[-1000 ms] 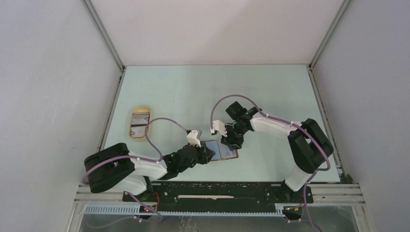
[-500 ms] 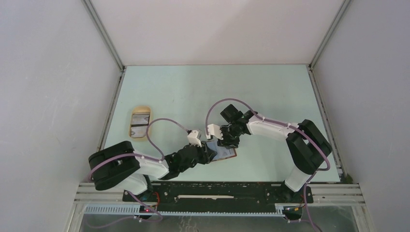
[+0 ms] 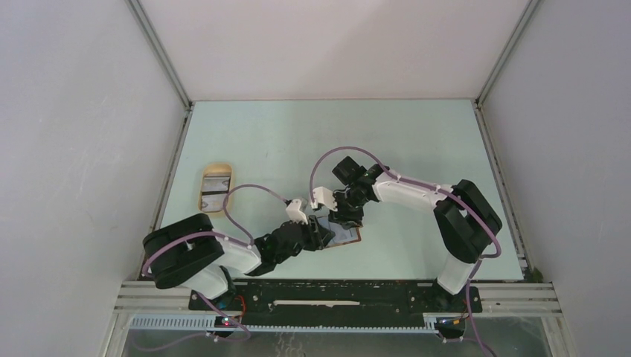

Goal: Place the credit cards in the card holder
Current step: Open the card holder at the center of the board.

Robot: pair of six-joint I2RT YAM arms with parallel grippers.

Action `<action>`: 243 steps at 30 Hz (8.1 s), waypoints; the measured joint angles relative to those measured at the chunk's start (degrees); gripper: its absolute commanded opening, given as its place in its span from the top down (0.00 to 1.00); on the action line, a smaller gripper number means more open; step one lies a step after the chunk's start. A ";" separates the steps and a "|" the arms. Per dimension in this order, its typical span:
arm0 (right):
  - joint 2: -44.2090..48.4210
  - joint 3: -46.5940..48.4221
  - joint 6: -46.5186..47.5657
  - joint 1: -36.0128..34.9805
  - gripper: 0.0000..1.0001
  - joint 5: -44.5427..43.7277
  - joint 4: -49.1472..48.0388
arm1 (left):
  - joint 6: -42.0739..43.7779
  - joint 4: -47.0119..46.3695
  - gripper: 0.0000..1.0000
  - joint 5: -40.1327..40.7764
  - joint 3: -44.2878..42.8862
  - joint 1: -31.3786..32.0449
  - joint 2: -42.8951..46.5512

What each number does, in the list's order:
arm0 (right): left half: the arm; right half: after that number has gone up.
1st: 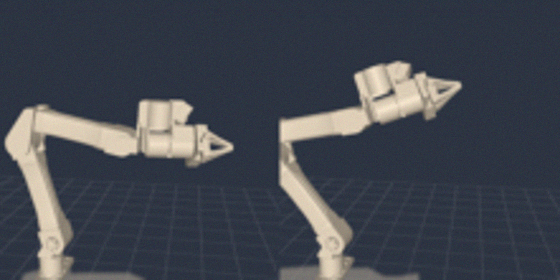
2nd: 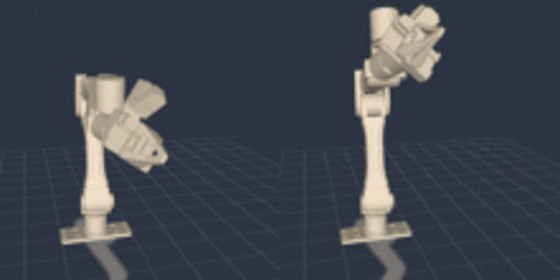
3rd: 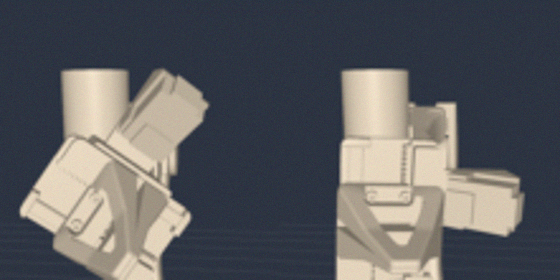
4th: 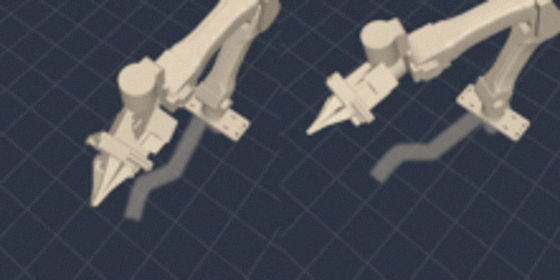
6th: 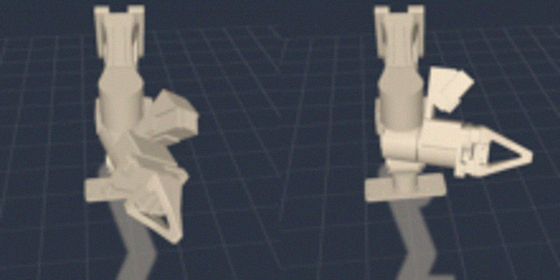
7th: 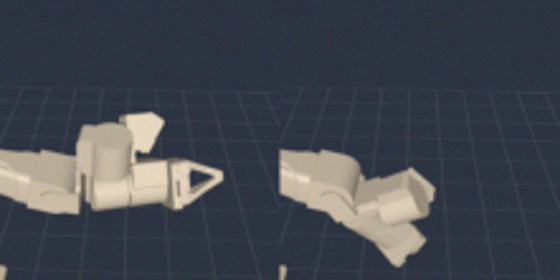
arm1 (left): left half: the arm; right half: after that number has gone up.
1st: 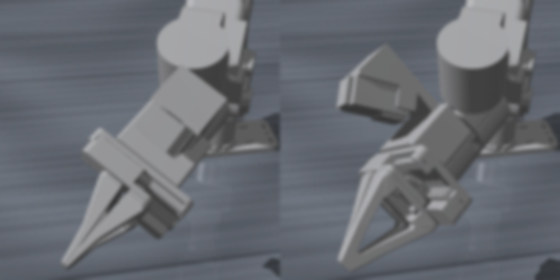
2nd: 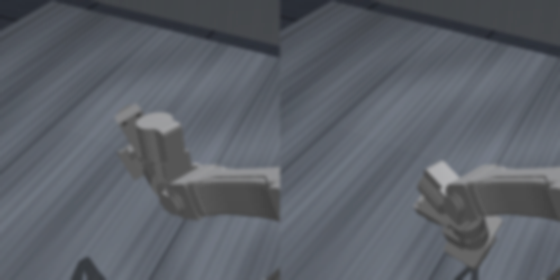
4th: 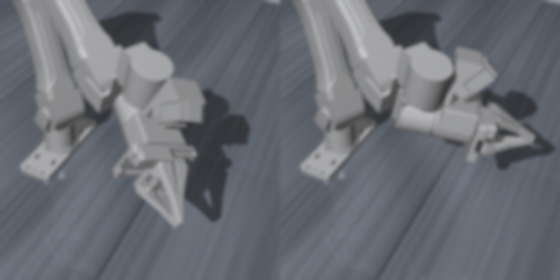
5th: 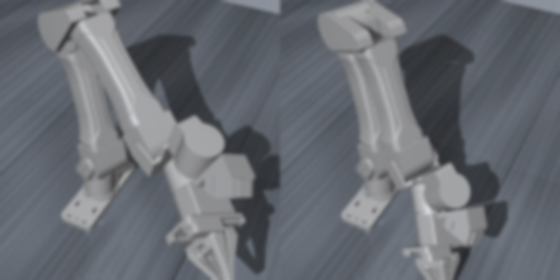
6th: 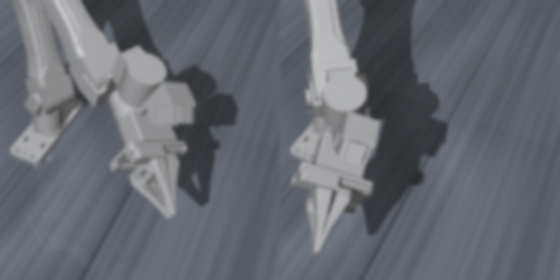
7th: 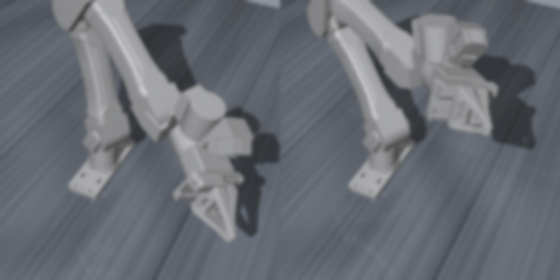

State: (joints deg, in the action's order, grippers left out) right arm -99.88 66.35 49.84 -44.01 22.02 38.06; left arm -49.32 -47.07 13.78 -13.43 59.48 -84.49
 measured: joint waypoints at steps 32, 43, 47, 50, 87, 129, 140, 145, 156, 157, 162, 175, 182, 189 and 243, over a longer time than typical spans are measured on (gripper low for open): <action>-10.62 9.97 -13.16 0.17 0.73 8.92 4.28 | -4.94 -6.58 0.57 -2.23 0.46 -2.14 -5.33; -11.15 10.34 -15.13 1.29 0.72 12.55 5.33 | -4.68 -5.95 0.62 -2.73 0.35 -2.19 -5.64; -11.15 10.36 -15.67 2.21 0.71 14.10 5.42 | -4.68 -6.23 0.62 -3.04 0.24 -2.19 -6.21; -11.06 10.38 -15.74 2.97 0.69 15.08 5.68 | -4.68 -6.40 0.62 -3.06 0.13 -2.19 -6.49; -10.29 10.78 -17.66 2.86 0.65 3.98 4.37 | -4.20 -8.04 0.61 -4.02 0.13 -2.19 -7.41; -2.25 9.53 -14.95 8.81 0.69 16.46 8.85 | -5.44 -11.87 0.94 -5.99 -0.24 -3.76 -11.80; -7.39 9.73 -14.25 9.90 0.67 16.55 10.36 | -7.72 -20.57 0.94 -9.20 1.20 -5.33 -16.57; -10.56 10.08 -14.45 9.90 0.61 16.02 12.13 | -8.28 -23.12 0.94 -9.97 1.99 -5.68 -17.64; -11.72 11.08 -18.71 10.93 0.51 15.78 12.20 | -8.90 -26.38 0.93 -10.58 2.58 -5.92 -19.47; -11.89 11.10 -19.17 11.10 0.51 16.04 12.15 | -9.03 -26.77 0.93 -10.73 2.60 -5.95 -19.69; -13.92 12.31 -21.49 11.72 0.53 18.75 12.28 | -9.20 -27.98 0.91 -11.08 2.71 -6.01 -20.31; -18.38 13.62 -26.10 11.80 0.74 25.86 11.87 | -9.73 -29.68 0.63 -11.26 4.81 -6.05 -18.95; -19.28 13.66 -28.61 12.15 0.70 29.11 11.10 | -9.55 -28.22 0.58 -11.17 7.91 -6.21 -14.23; -19.28 13.66 -30.36 11.93 0.61 33.14 10.38 | -8.52 -24.17 0.58 -10.82 10.21 -6.27 -8.41; 16.04 7.78 -14.38 13.68 0.10 29.59 8.83 | -1.77 28.48 0.41 -3.32 2.49 -7.30 22.56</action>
State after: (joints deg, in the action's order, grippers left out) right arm -83.83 74.13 35.46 -30.33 51.62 46.89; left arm -51.09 -18.59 10.46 -10.94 52.18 -61.93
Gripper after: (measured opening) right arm 0.915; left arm 0.649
